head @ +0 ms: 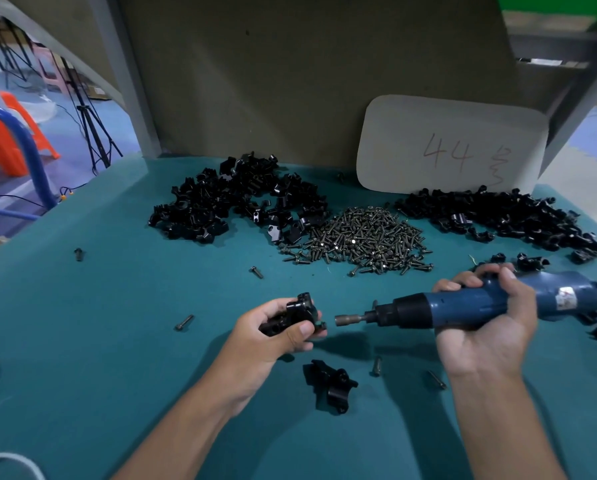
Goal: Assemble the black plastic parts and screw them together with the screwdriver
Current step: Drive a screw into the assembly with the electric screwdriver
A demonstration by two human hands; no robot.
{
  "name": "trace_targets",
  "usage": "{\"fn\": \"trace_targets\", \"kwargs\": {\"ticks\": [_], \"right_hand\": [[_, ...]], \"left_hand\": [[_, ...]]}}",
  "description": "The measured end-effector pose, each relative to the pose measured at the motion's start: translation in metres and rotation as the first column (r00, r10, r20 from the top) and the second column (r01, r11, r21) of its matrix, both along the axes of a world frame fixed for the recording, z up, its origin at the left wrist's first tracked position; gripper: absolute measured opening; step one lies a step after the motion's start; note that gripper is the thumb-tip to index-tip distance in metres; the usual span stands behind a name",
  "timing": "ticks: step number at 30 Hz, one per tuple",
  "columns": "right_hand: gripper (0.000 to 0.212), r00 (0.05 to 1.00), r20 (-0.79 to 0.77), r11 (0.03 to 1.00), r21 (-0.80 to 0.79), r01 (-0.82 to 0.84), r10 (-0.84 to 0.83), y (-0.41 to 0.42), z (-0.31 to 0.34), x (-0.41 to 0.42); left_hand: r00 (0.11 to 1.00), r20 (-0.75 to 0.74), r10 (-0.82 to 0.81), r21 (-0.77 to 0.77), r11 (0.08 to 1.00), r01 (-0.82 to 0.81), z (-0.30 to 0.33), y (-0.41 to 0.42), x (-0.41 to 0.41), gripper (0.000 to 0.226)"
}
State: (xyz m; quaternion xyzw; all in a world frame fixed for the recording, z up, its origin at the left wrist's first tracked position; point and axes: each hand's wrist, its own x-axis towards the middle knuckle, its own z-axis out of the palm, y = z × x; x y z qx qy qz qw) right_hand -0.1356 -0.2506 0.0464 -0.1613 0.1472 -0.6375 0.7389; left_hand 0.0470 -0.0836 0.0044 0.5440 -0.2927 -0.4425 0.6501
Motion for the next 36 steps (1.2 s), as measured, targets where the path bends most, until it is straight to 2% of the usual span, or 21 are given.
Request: {"fn": "trace_targets", "kwargs": {"ticks": [8, 13, 16, 18, 20, 25, 30, 36], "right_hand": [[0.01, 0.998, -0.015, 0.998, 0.013, -0.056, 0.056, 0.005, 0.0, 0.006], [0.011, 0.998, -0.018, 0.998, -0.002, -0.058, 0.058, 0.006, 0.0, 0.006], [0.011, 0.998, -0.024, 0.998, -0.026, -0.056, 0.056, 0.009, 0.001, 0.007], [0.01, 0.998, -0.016, 0.997, -0.047, -0.054, 0.053, 0.011, 0.003, 0.008], [0.009, 0.999, -0.002, 0.996, -0.071, -0.05, 0.05, 0.013, 0.005, 0.008], [0.008, 0.998, -0.027, 0.982, -0.178, -0.064, 0.06, 0.021, 0.012, 0.006], [0.008, 0.996, -0.084, 0.971, -0.233, -0.048, 0.029, 0.025, 0.015, 0.007], [0.007, 0.996, -0.086, 0.982, -0.191, -0.017, 0.001, 0.021, 0.013, 0.006]], "left_hand": [[0.993, 0.109, 0.034, 0.068, 0.997, -0.042, 0.001, 0.001, 0.001, 0.056], [0.994, 0.11, 0.02, 0.078, 0.997, -0.029, 0.005, 0.003, -0.001, 0.049], [0.998, 0.055, 0.02, 0.089, 0.996, -0.025, 0.007, 0.004, -0.001, 0.053], [1.0, 0.006, -0.002, 0.088, 0.996, 0.001, 0.009, 0.004, 0.001, 0.039], [0.993, -0.105, -0.044, 0.072, 0.996, 0.052, 0.009, 0.005, 0.002, 0.028], [0.969, -0.242, -0.056, 0.06, 0.996, 0.072, 0.012, 0.007, 0.003, 0.041], [0.977, -0.204, -0.064, 0.062, 0.995, 0.078, 0.013, 0.007, 0.002, 0.042], [0.992, -0.12, -0.048, 0.047, 0.997, 0.054, 0.013, 0.006, -0.003, 0.033]]}}
